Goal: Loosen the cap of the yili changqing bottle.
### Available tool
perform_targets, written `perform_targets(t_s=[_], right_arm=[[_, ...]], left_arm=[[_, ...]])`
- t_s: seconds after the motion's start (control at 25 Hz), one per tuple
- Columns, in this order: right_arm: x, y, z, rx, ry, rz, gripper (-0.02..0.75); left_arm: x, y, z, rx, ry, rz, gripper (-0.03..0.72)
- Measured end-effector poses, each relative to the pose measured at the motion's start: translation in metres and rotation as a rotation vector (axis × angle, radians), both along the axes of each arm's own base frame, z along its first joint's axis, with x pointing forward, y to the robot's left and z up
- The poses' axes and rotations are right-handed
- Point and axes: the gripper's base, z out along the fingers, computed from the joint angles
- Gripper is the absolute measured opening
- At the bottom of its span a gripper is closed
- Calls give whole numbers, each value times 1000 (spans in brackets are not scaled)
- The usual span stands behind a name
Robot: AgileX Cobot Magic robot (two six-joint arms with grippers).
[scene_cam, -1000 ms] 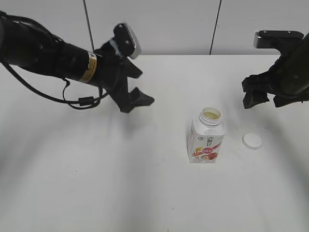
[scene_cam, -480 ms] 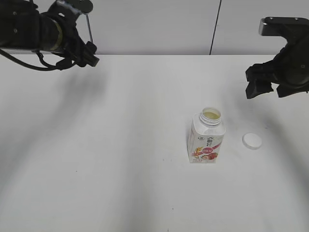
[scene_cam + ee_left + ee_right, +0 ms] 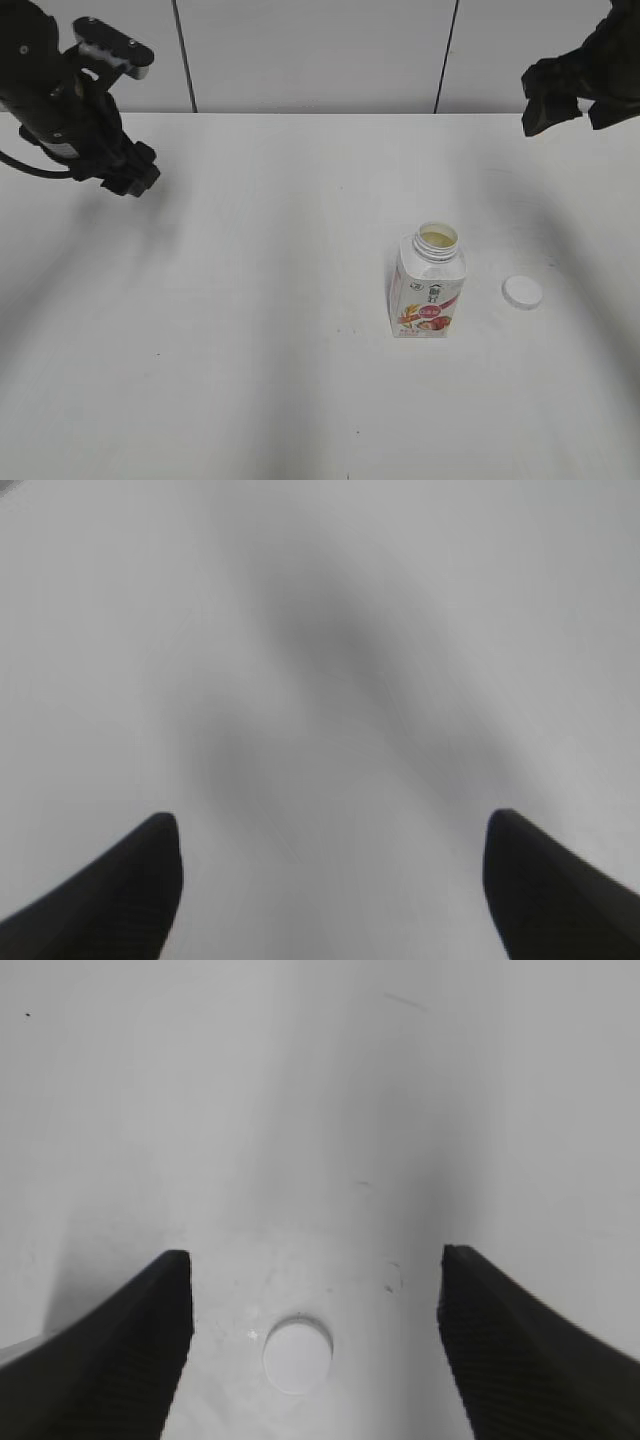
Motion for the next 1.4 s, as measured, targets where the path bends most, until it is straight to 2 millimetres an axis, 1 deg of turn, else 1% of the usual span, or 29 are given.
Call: perform_targets(t_s=[0.12, 0.28, 0.44, 0.56, 0.68, 0.76, 0.88, 0.96, 1.0, 1.08, 1.2, 1.4], right_arm=[[3, 0, 17, -15, -5, 19, 596], [5, 0, 36, -35, -2, 52, 596], [1, -1, 44, -67, 51, 78, 596], [-3, -6, 43, -122, 106, 82, 596], [-8, -17, 41, -135, 176, 56, 596], [-10, -31, 40, -122, 223, 15, 596], [-10, -54, 40, -99, 252, -53, 594], [-12, -65, 42, -78, 251, -88, 592], [-13, -69, 45, -73, 244, -101, 592], [-17, -70, 52, -63, 226, -107, 592], [-29, -66, 62, -19, 201, -92, 589], [-63, -59, 69, 43, 189, -53, 588]], left_arm=[[-4, 16, 0, -36, 115, 66, 565], [-11, 35, 11, -82, 197, 166, 565], [-22, 50, 35, -180, 200, 254, 562], [-33, 58, 58, -206, 169, 280, 554], [-45, 60, 78, -218, 142, 283, 554], [-53, 61, 88, -226, 132, 285, 554], [-63, 61, 99, -235, 134, 290, 554], [-70, 62, 105, -243, 130, 291, 554], [-73, 62, 106, -244, 128, 291, 554], [-83, 63, 109, -249, 123, 290, 554], [-101, 64, 104, -253, 142, 294, 554], [-138, 68, 89, -251, 171, 297, 554]])
